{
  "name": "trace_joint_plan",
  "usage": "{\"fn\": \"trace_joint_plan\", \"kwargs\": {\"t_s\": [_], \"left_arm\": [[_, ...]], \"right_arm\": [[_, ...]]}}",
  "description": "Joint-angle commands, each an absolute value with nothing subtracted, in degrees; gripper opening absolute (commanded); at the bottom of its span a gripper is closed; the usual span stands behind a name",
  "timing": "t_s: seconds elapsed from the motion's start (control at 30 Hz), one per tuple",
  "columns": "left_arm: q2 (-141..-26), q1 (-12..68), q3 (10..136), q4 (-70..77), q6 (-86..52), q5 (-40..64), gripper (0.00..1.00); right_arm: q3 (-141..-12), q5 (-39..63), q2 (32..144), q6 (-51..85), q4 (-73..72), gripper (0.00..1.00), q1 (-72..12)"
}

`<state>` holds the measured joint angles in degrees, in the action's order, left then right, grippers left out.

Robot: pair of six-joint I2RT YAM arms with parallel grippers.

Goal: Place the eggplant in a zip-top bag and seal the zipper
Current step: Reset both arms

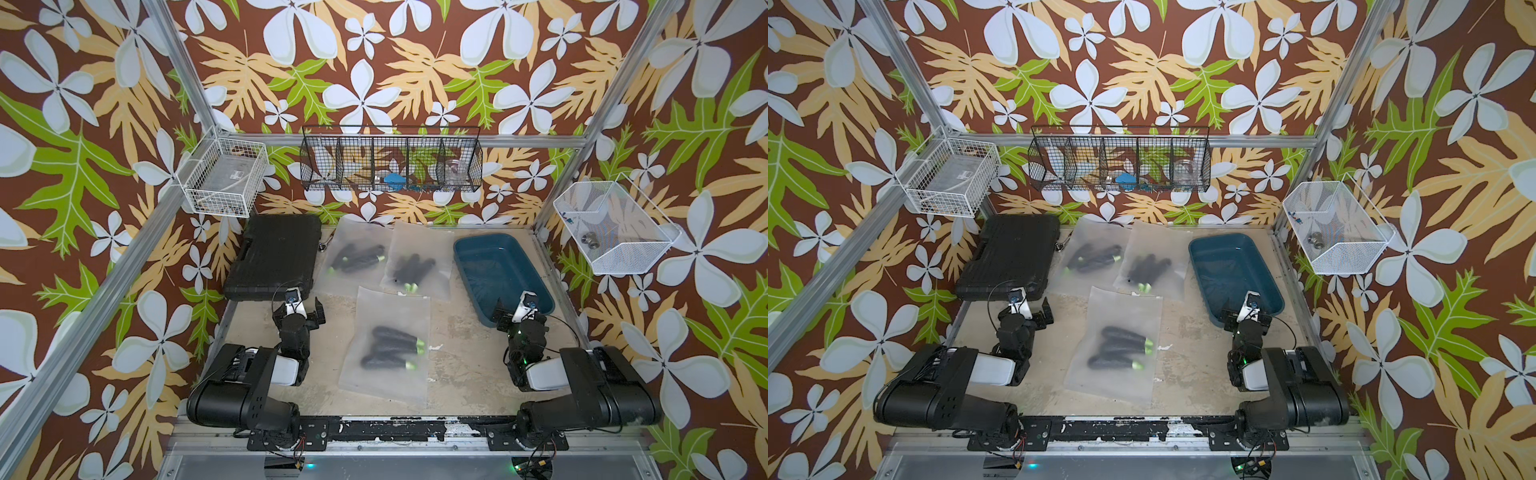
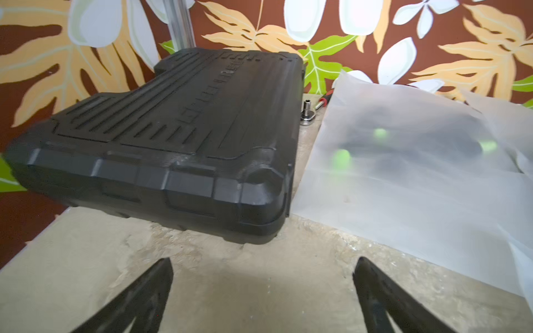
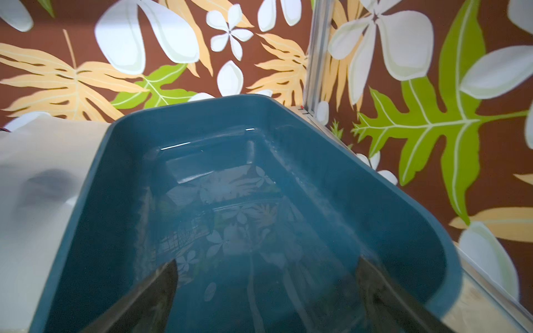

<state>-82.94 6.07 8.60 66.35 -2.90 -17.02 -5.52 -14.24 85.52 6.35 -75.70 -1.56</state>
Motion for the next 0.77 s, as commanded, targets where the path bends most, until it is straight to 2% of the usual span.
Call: {"fn": "trace_joint_plan", "kwargs": {"t_s": [0.0,0.1,0.2,0.73], "left_arm": [[-83.5,5.8,8.5,75.2,-2.2,-14.2,1.0],[-83.3,5.8,8.6,74.5,-2.4,-14.3,1.0],[-83.0,5.8,8.5,74.1,-2.4,-14.4,1.0],[-83.1,5.7,8.5,74.4,-2.4,-14.4,1.0]], "right_arm": [[-9.1,-13.1,83.6,5.4,-72.7,1.0,-1.6],[-8.2,-13.9,85.7,4.6,-77.6,1.0,-2.1],[-9.5,-13.8,83.9,4.9,-72.1,1.0,-2.2],[-10.0,-14.6,84.6,3.3,-72.2,1.0,-3.4]]}}
